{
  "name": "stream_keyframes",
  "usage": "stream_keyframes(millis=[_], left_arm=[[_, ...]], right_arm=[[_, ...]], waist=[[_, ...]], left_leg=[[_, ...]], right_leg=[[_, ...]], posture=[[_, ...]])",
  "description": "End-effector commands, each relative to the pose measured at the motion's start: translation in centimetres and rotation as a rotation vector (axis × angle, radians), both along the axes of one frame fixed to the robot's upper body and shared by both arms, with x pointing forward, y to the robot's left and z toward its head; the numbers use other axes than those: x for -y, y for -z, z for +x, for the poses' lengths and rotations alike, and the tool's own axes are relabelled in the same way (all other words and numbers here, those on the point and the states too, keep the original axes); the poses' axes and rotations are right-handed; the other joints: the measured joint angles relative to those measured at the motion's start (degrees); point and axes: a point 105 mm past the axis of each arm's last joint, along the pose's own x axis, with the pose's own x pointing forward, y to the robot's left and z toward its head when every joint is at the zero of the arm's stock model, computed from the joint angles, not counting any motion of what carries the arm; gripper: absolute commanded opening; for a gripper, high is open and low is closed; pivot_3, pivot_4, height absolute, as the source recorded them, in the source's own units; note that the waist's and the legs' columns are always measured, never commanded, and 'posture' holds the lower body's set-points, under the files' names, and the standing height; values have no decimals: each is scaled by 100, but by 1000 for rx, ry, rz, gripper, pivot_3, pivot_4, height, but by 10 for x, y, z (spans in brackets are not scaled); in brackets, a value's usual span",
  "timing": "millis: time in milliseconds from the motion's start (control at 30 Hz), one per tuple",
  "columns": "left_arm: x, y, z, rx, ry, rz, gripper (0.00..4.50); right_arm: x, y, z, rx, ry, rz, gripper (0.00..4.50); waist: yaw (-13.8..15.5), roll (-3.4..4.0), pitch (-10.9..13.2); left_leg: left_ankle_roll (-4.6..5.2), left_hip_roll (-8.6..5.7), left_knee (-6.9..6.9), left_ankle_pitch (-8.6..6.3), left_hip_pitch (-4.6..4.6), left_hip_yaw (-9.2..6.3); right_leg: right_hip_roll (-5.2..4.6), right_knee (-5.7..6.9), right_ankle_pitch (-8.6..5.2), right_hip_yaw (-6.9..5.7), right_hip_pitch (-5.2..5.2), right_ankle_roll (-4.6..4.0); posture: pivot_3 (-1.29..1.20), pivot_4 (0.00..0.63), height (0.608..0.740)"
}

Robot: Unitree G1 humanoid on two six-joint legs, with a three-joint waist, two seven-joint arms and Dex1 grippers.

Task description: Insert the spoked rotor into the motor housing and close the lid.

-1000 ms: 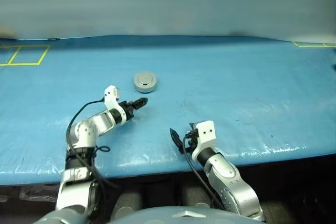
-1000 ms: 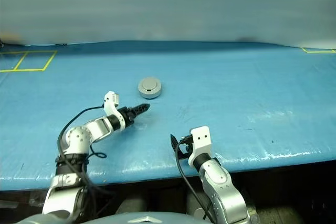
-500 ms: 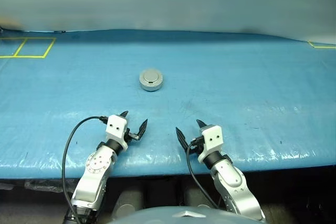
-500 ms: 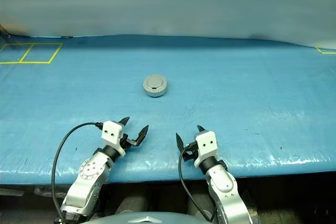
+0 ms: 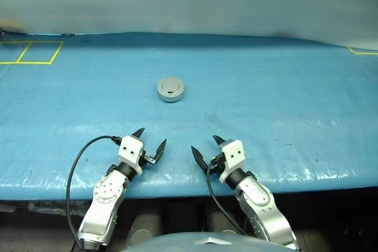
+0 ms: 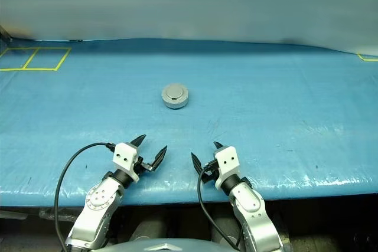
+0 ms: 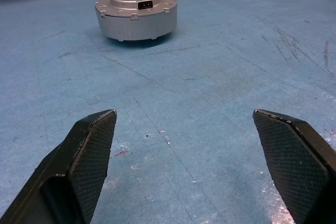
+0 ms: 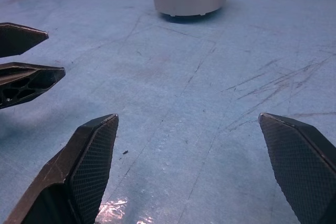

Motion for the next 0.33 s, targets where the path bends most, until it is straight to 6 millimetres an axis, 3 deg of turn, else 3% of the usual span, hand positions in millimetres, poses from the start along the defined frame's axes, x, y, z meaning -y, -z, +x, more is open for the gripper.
stream_keyframes(millis=[33, 333], left_arm=[[0, -9, 1, 40, 10, -2, 4476], [0, -8, 3, 37, 19, -4, 4476]], right_arm=[[0, -6, 1, 24, 12, 15, 4500], [1, -7, 2, 25, 18, 17, 4500]], waist=[[-1, 0, 0], [-3, 0, 0]], left_leg=[[0, 0, 1, 0, 0, 0], [0, -1, 3, 0, 1, -2]], right_leg=[[0, 0, 0, 0, 0, 0], [2, 1, 0, -3, 2, 0]], posture=[[0, 150, 740], [0, 150, 740]])
